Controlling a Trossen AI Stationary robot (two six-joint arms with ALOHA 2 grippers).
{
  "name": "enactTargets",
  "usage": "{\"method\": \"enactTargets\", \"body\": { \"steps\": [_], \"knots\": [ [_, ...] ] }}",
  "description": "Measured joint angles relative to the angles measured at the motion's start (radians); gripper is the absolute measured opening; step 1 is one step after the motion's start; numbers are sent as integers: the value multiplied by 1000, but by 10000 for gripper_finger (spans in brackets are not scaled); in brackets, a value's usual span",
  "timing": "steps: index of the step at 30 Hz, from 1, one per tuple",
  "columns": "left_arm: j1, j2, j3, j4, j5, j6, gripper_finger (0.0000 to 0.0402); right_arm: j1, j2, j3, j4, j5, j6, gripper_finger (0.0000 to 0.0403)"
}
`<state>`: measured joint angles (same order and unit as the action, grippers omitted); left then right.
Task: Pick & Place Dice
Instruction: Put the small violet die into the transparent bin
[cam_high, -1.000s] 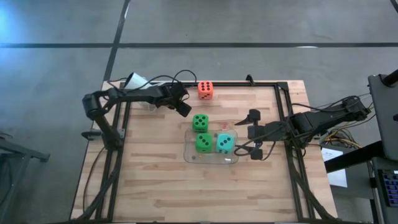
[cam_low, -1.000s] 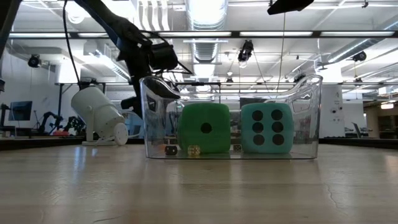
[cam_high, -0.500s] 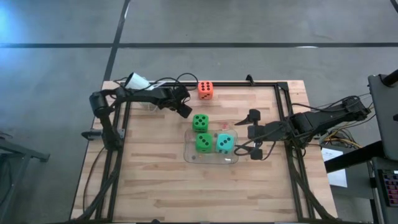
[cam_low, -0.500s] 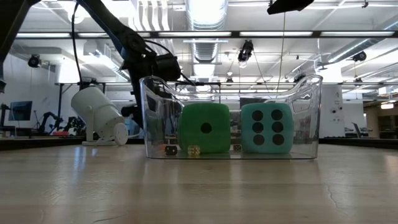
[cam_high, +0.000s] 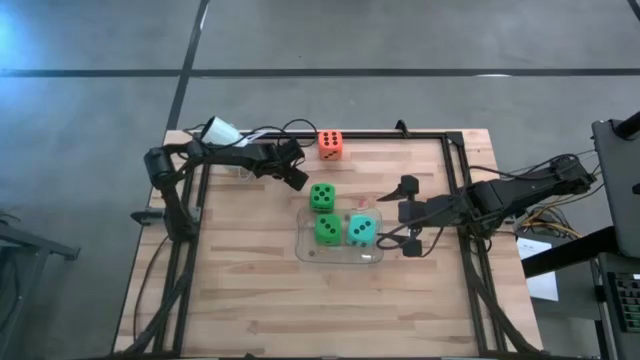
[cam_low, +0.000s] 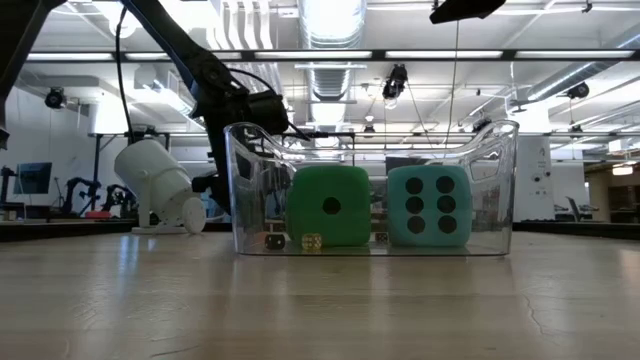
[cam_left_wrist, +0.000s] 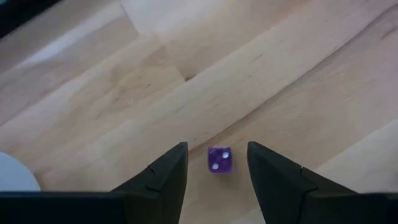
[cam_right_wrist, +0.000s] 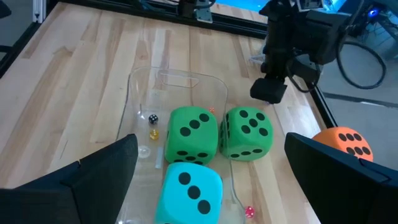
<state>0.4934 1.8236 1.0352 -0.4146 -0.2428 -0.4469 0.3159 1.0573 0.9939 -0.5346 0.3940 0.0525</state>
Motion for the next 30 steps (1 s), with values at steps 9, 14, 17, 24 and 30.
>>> {"method": "enactTargets", "body": {
  "steps": [9, 14, 17, 24, 30],
  "knots": [
    [-1, 0, -28, 37, 4, -15, 167, 0, 0, 0, 0, 0, 0, 400],
    [-2, 16, -27, 55, 4, 2, 157, 0, 0, 0, 0, 0, 0, 400],
    [-2, 33, -26, 57, 4, 2, 147, 0, 0, 0, 0, 0, 0, 400],
    [-3, 41, -22, 66, 8, 4, 118, 0, 0, 0, 0, 0, 0, 400],
    [-3, 42, -22, 60, 12, 2, 82, 0, 0, 0, 0, 0, 0, 400]
  ]
}}
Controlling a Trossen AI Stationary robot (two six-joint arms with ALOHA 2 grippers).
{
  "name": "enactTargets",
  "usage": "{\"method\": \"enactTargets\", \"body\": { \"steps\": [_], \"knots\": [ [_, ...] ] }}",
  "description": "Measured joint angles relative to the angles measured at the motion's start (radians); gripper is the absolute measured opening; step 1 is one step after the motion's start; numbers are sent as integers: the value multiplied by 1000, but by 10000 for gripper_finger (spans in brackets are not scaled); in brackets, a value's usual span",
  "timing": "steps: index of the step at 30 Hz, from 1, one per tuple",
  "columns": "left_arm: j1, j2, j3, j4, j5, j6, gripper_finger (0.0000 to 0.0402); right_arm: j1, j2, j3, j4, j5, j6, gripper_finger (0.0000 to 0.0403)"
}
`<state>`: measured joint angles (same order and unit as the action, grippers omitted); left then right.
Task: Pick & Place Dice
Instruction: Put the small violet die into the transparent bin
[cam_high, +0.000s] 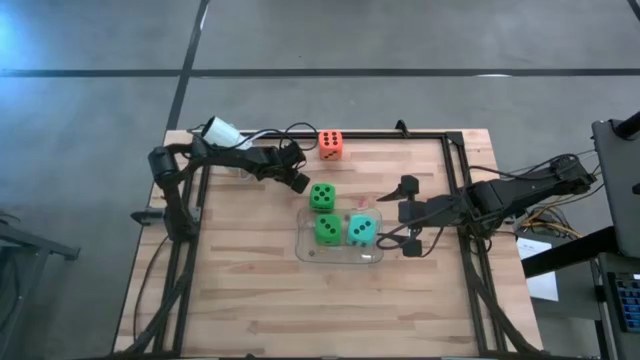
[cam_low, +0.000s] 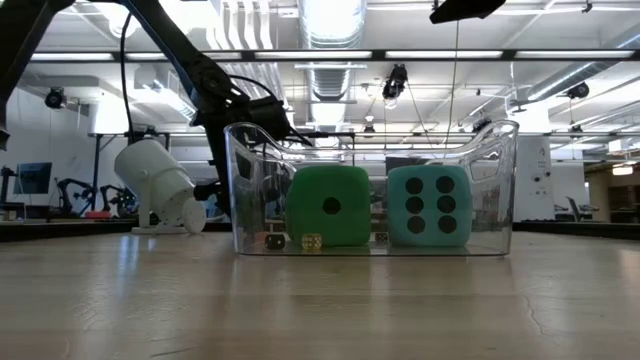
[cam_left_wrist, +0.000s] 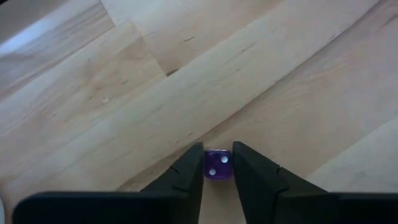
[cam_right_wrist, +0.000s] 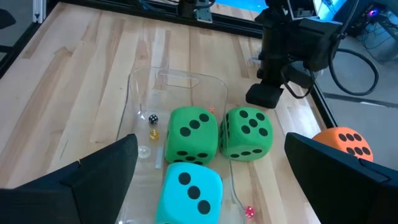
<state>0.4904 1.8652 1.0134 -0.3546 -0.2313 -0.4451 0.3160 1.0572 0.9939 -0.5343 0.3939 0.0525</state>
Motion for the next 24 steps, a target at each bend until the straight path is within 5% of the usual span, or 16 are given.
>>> {"method": "enactTargets", "body": {
  "steps": [14, 24],
  "knots": [
    [0, -19, -3, -23, -29, 2, 50, 0, 0, 0, 0, 0, 0, 400],
    [-29, -221, -6, -50, -61, 46, 52, 0, 0, 0, 0, 0, 0, 400]
  ]
}}
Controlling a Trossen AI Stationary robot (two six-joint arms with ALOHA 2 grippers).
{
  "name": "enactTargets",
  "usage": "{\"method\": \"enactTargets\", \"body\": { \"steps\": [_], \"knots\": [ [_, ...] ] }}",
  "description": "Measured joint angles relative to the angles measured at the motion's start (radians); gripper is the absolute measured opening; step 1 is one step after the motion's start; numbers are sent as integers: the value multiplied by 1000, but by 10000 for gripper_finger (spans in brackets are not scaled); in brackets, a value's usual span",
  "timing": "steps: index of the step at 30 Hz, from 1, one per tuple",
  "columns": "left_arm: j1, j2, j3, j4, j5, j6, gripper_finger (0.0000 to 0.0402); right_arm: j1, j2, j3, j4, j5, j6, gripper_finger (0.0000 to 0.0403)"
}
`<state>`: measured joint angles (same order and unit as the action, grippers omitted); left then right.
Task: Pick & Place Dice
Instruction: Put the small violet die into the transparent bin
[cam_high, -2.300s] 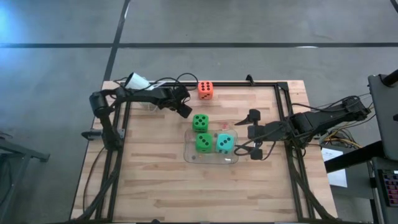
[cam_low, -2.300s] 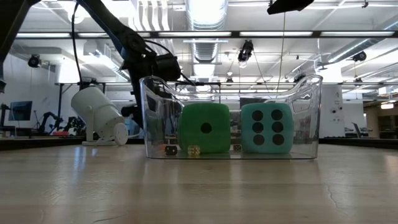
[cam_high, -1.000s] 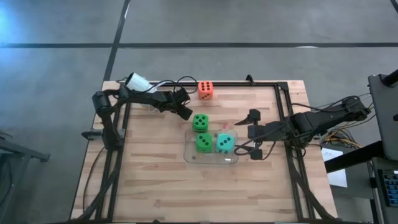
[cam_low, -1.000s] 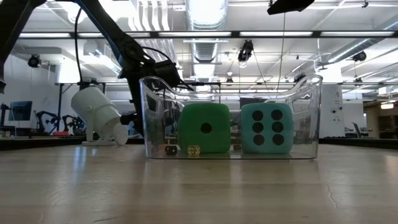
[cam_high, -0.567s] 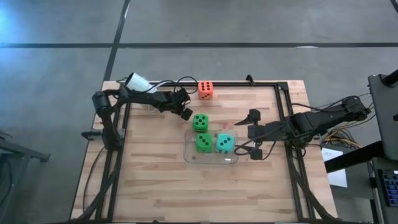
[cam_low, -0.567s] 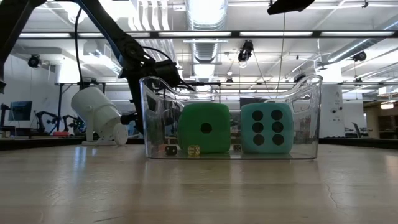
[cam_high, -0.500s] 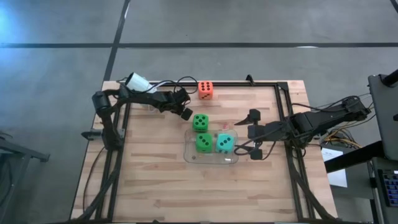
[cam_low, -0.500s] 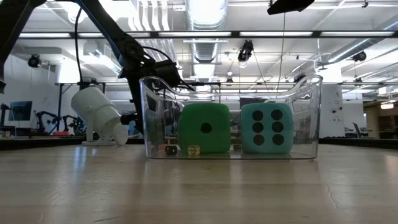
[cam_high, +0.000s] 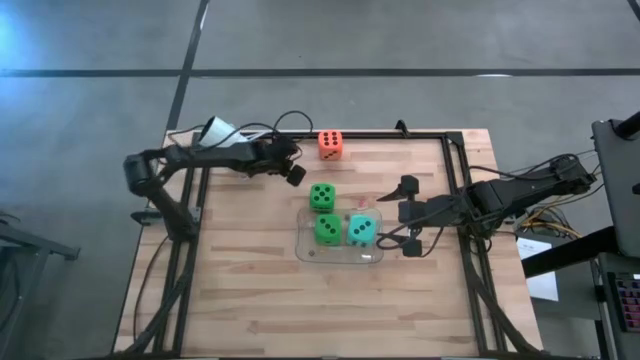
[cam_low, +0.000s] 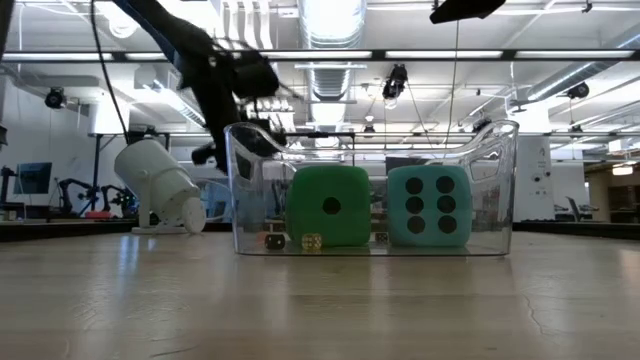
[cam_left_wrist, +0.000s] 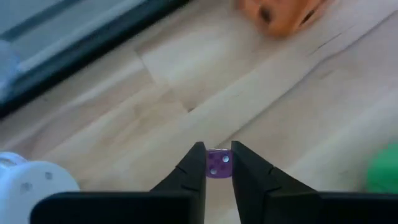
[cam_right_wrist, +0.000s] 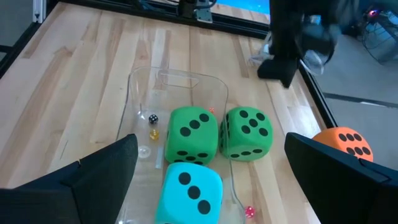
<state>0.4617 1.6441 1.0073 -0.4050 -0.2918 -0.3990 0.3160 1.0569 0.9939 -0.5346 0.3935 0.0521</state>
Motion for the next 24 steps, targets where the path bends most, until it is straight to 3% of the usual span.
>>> {"method": "enactTargets", "body": {
  "steps": [12, 24],
  "knots": [
    [-270, -234, 0, -11, -51, 67, 53, 0, 0, 0, -2, 0, -3, 400],
    [-598, -182, 1, 90, -136, -2, 53, 0, 0, 0, -6, 0, -29, 400]
  ]
}}
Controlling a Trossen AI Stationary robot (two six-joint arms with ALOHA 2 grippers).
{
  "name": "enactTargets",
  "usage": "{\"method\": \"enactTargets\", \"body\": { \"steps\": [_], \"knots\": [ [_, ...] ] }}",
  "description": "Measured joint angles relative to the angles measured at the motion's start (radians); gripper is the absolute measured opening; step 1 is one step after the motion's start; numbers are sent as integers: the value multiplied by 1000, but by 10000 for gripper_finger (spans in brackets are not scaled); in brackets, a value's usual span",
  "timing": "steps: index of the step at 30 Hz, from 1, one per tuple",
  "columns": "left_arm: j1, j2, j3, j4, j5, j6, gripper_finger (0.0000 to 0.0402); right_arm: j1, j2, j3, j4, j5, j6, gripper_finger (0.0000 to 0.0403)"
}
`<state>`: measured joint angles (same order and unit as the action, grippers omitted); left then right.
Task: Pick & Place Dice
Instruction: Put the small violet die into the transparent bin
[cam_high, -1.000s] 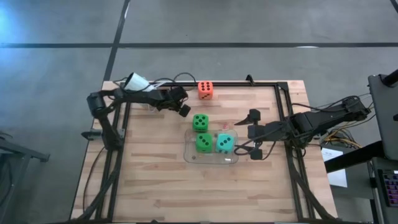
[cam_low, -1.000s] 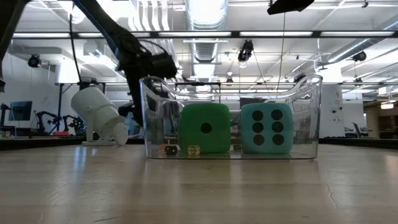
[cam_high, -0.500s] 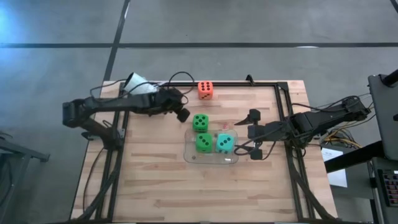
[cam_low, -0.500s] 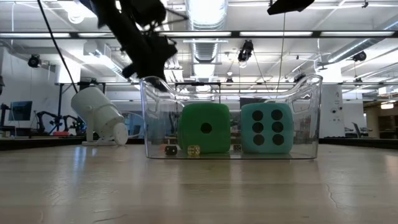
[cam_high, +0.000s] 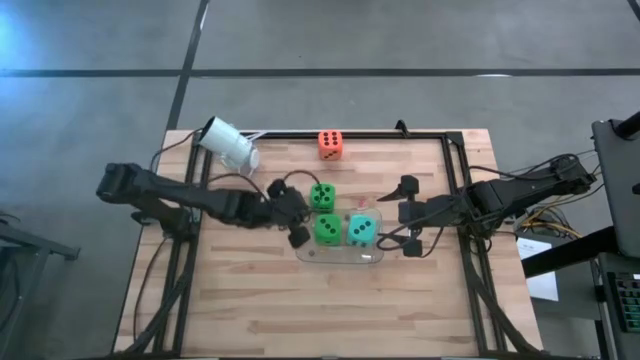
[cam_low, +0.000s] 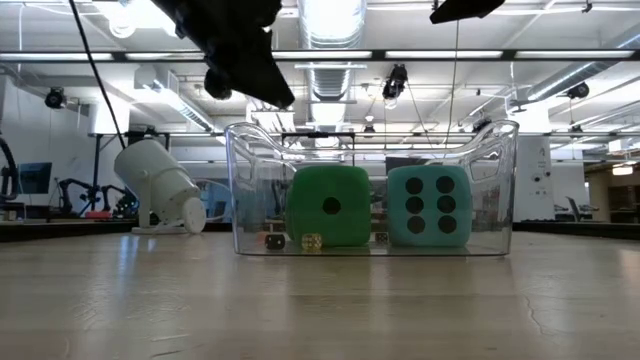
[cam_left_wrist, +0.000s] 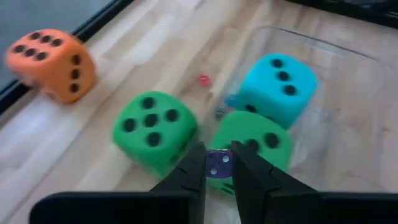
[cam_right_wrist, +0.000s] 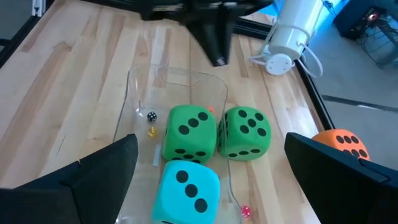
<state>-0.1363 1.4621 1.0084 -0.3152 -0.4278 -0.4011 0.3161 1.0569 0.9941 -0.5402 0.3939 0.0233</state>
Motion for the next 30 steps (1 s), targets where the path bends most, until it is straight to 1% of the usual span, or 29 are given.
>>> {"method": "enactTargets", "body": {
  "steps": [5, 9, 12, 30],
  "knots": [
    [-53, 75, 0, 53, -31, -46, 54, 0, 0, 0, -2, 0, -5, 400],
    [-57, 156, 0, 81, -36, -60, 54, 0, 0, 0, -2, 0, 7, 400],
    [-57, 192, 1, 86, -37, -71, 54, 0, 0, 0, -2, 0, 8, 400],
    [-56, 189, 2, 87, -36, -71, 54, 0, 0, 0, -1, 0, 11, 400]
  ]
}}
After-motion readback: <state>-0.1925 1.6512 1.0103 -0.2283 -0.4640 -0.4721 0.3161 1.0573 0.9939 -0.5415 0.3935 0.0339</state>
